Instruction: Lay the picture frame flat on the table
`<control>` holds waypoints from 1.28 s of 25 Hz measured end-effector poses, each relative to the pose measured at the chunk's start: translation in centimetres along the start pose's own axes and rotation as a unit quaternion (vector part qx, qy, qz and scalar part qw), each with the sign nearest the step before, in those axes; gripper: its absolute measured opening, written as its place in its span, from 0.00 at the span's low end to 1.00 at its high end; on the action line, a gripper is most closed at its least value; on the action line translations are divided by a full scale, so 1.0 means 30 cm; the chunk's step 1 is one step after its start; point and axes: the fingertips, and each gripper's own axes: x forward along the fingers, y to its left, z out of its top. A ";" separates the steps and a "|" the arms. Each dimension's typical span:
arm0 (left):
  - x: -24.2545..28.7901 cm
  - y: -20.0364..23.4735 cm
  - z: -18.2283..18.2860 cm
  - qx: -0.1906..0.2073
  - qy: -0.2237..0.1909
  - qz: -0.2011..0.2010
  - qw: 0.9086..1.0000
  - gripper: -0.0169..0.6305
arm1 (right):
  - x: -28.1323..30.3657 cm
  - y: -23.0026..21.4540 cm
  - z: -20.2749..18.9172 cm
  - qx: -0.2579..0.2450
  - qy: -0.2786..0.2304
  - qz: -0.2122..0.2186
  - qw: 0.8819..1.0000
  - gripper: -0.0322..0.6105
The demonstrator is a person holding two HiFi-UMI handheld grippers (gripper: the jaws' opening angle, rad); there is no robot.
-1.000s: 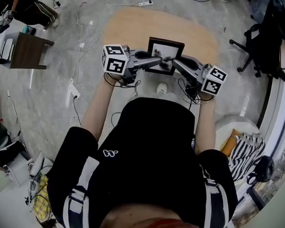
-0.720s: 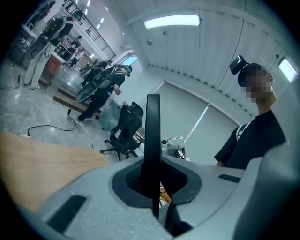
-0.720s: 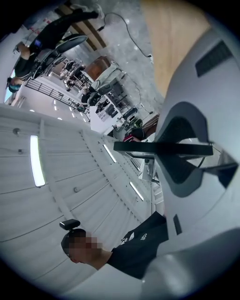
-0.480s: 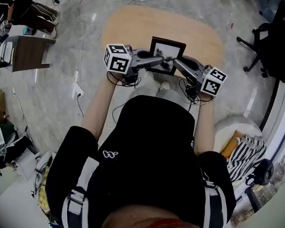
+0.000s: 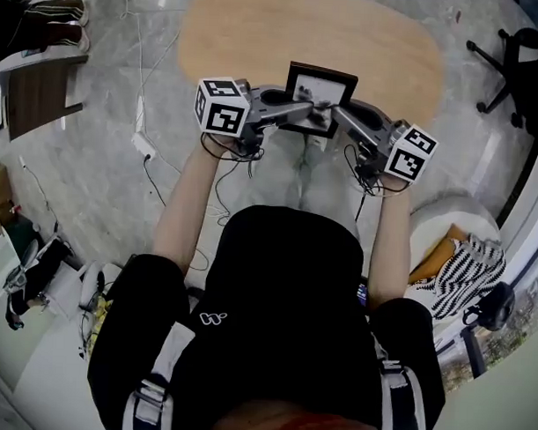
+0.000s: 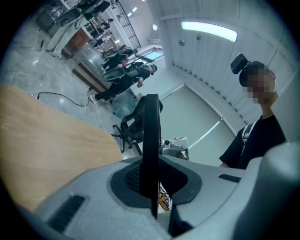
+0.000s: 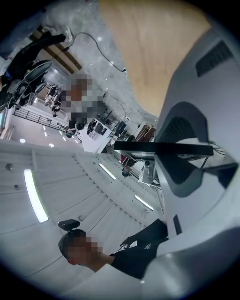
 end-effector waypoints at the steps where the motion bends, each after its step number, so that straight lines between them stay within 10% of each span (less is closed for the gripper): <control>1: 0.006 0.032 -0.015 -0.008 0.000 -0.001 1.000 0.05 | 0.005 -0.032 -0.016 0.007 0.000 -0.004 1.000 0.16; 11: 0.028 0.498 -0.203 -0.110 0.001 -0.005 0.994 0.06 | 0.131 -0.457 -0.236 0.093 0.005 -0.053 0.994 0.16; 22: 0.078 0.809 -0.279 -0.107 0.002 -0.024 0.994 0.14 | 0.170 -0.735 -0.333 0.151 -0.037 -0.037 0.987 0.15; 32: -0.095 1.113 -0.351 -0.077 -0.003 0.173 0.982 0.21 | 0.226 -1.004 -0.344 0.161 -0.015 -0.150 0.975 0.15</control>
